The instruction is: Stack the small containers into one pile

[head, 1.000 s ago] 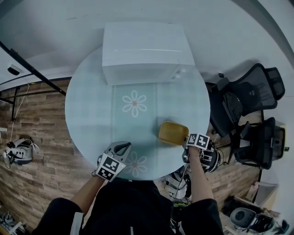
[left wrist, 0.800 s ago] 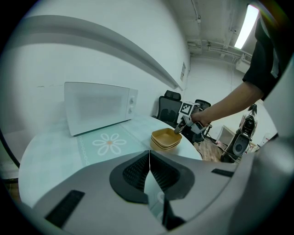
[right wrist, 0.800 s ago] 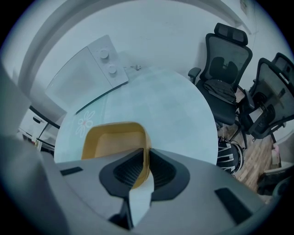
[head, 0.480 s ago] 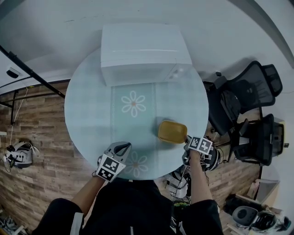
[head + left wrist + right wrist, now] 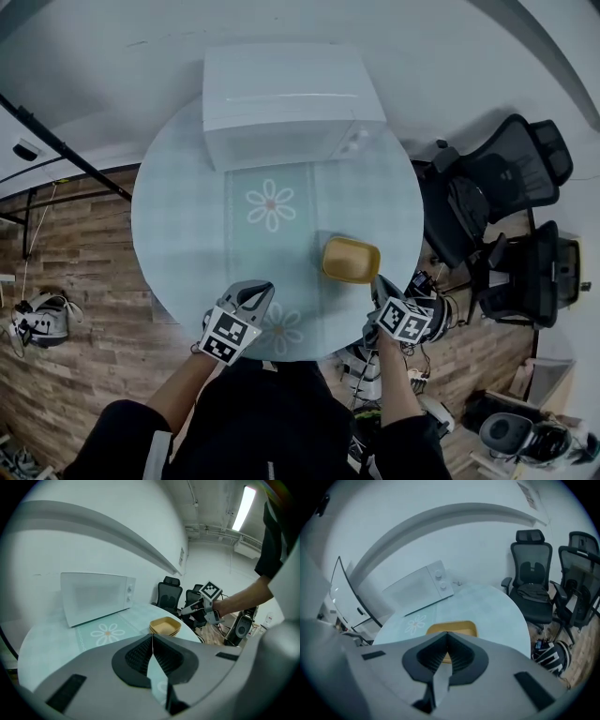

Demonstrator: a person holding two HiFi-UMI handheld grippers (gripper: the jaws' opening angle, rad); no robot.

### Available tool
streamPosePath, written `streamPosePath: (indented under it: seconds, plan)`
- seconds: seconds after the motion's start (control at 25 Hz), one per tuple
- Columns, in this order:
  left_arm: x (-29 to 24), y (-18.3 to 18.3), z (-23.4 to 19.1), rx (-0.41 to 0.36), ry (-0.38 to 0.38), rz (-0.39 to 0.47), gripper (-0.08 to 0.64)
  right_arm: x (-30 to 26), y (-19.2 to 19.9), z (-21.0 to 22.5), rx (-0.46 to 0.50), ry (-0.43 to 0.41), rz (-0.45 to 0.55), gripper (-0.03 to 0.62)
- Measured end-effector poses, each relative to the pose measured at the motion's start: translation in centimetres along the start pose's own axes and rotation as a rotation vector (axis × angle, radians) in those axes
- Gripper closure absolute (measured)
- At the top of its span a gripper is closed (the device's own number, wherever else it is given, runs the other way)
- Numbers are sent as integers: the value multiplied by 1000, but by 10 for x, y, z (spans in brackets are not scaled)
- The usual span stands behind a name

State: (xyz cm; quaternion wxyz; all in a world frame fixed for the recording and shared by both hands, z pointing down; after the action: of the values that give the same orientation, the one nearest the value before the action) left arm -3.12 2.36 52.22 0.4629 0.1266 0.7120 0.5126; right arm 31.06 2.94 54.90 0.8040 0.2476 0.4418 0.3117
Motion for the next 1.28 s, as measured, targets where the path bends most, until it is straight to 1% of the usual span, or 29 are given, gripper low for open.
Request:
streamPosePath:
  seconds: [0.08, 0.24, 0.36, 0.52, 0.64, 0.76, 1.0, 1.28]
  plan:
    - [4, -5, 7, -2, -17, 14, 546, 5, 0, -16, 68, -23, 23, 568]
    - [13, -16, 16, 1, -68, 50, 546, 20, -6, -51, 162, -52, 124, 568]
    - [27, -24, 23, 13, -116, 82, 546, 33, -5, -79, 237, -94, 181, 568]
    - [45, -30, 35, 25, -161, 117, 546, 51, 1, -110, 341, -156, 214, 568]
    - [57, -33, 47, 22, -186, 126, 546, 64, 6, -125, 392, -199, 217, 568]
    - [66, -36, 57, 20, -207, 141, 546, 73, 11, -134, 417, -218, 212, 568]
    - [85, -33, 69, 34, -238, 157, 546, 82, 28, -143, 409, -249, 189, 569]
    - [91, -24, 74, 47, -254, 152, 546, 83, 28, -146, 417, -265, 186, 568]
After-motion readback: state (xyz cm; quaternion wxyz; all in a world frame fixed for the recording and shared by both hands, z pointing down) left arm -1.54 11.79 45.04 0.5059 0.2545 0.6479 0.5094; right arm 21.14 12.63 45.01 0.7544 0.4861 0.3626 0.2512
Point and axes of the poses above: the fingertips, and each gripper's own axes: x backward along the fingers, z to its right, y out of its underside, the point moved 8 cm from there along x, backward along the fingers, and after that the axes turned 15 degrees about -y, right-handed, at the moved point
